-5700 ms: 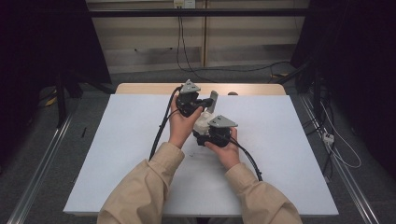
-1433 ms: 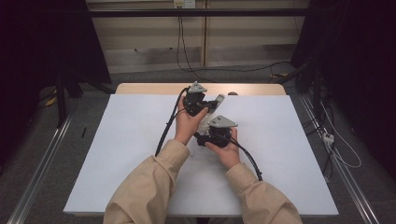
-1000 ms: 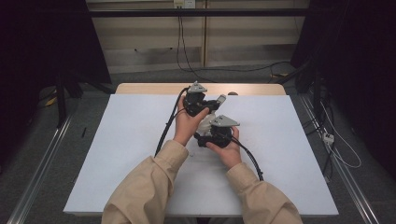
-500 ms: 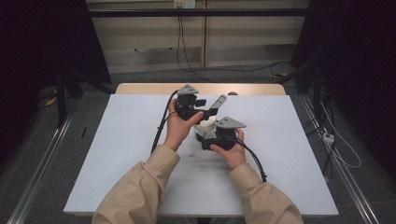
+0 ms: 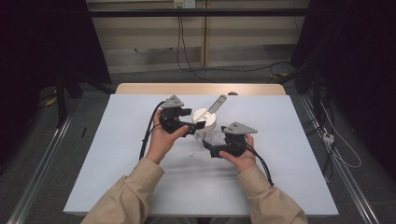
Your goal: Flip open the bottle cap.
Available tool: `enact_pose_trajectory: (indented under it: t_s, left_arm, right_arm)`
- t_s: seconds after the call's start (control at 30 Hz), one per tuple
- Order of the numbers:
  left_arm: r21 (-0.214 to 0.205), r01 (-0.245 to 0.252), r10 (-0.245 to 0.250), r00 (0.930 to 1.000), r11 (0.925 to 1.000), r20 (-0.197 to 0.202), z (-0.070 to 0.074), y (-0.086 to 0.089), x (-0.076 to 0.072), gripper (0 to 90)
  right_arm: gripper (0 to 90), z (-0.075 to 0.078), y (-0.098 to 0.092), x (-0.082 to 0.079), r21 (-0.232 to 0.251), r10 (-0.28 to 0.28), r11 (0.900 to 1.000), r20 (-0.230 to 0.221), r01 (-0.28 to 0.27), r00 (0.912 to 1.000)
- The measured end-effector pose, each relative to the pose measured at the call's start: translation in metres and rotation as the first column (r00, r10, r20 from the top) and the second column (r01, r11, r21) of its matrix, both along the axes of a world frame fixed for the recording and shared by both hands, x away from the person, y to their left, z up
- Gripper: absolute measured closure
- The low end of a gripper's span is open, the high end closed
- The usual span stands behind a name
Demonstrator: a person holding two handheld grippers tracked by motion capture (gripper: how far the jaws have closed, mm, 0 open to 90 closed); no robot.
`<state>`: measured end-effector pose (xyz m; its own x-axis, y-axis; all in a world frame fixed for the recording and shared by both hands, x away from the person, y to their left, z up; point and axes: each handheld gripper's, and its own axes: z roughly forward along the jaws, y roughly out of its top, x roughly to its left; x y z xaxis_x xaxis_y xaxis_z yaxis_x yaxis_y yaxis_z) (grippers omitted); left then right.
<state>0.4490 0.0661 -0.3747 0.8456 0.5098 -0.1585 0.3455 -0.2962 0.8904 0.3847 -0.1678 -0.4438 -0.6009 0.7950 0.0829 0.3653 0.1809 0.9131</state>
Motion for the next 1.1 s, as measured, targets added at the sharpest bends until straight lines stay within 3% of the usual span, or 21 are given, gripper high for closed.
enact_pose_trajectory:
  t_s: [0.13,0.23,0.37,0.57,0.83,1.1]
  left_arm:
    - [0.001,0.001,-0.001,1.0,1.0,0.002,-0.005,0.013,-0.009,14.8]
    - [0.026,-0.001,0.0,0.9999,0.9997,0.011,-0.01,0.022,-0.016,12.7]
    - [0.03,-0.004,0.004,1.0,0.9995,-0.002,-0.019,0.036,-0.023,11.4]
    - [0.036,-0.037,0.038,0.9989,0.9986,-0.027,-0.029,0.06,-0.029,10.5]
    - [0.035,-0.071,0.072,0.997,0.9969,-0.029,-0.038,0.092,-0.038,9.2]
    - [0.06,-0.06,0.061,0.9981,0.9964,-0.015,-0.042,0.106,-0.051,8.3]
  right_arm:
    - [5.5,0.001,-0.005,-0.01,-0.009,0.022,0.9997,0.001,-0.022,0.9998]
    - [5.7,0.002,-0.009,-0.015,-0.005,0.028,0.9996,0.003,-0.028,0.9996]
    - [5.8,0.002,-0.014,-0.021,0.007,0.031,0.9995,-0.006,-0.031,0.9995]
    - [6.0,0.003,-0.021,-0.031,0.002,0.042,0.9991,-0.007,-0.042,0.9991]
    - [6.6,0.003,-0.033,-0.044,-0.002,0.042,0.9991,-0.004,-0.042,0.9991]
    - [6.6,0.003,-0.044,-0.055,0.004,0.04,0.9992,0.001,-0.04,0.9992]
